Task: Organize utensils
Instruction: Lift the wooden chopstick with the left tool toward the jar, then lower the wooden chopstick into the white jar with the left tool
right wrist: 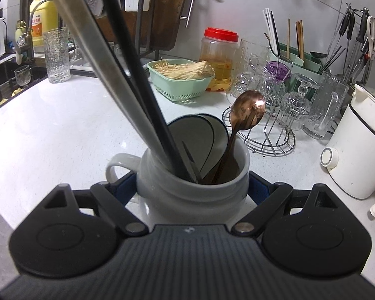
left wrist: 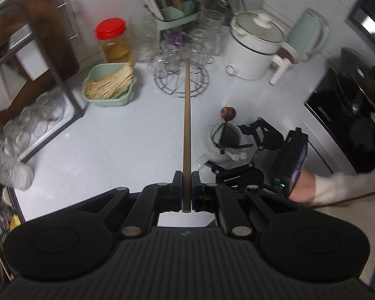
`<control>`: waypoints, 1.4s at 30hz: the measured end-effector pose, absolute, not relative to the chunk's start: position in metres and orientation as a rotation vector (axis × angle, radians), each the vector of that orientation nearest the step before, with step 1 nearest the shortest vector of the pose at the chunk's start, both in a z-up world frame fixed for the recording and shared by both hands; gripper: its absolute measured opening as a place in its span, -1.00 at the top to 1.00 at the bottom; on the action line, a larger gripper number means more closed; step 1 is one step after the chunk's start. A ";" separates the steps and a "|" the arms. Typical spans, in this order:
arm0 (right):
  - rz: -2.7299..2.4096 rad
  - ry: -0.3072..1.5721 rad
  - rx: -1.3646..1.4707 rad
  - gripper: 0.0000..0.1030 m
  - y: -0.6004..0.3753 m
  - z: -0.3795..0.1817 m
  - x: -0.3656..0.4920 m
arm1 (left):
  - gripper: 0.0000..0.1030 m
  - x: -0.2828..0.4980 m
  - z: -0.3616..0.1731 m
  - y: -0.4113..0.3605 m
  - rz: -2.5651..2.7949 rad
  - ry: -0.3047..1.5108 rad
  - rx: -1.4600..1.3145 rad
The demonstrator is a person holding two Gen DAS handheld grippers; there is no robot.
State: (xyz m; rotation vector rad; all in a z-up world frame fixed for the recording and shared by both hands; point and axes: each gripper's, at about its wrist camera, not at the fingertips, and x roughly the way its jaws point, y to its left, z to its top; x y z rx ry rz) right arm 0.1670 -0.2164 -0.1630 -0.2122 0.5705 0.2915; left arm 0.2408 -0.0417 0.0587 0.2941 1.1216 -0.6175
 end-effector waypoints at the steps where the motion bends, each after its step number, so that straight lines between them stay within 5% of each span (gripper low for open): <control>1: 0.292 0.571 -0.215 -0.80 -0.216 -0.163 0.167 | 0.86 0.244 0.061 -0.043 -0.637 1.134 0.305; 13: 0.278 0.601 -0.221 -0.81 -0.213 -0.161 0.172 | 0.86 0.261 0.081 -0.049 -0.818 1.267 0.341; 31: 0.209 0.615 -0.208 -0.81 -0.205 -0.160 0.169 | 0.86 0.295 0.021 -0.109 -0.898 1.639 0.558; 42: 0.211 0.632 -0.209 -0.81 -0.206 -0.158 0.177 | 0.86 0.315 0.045 -0.134 -0.894 1.665 0.656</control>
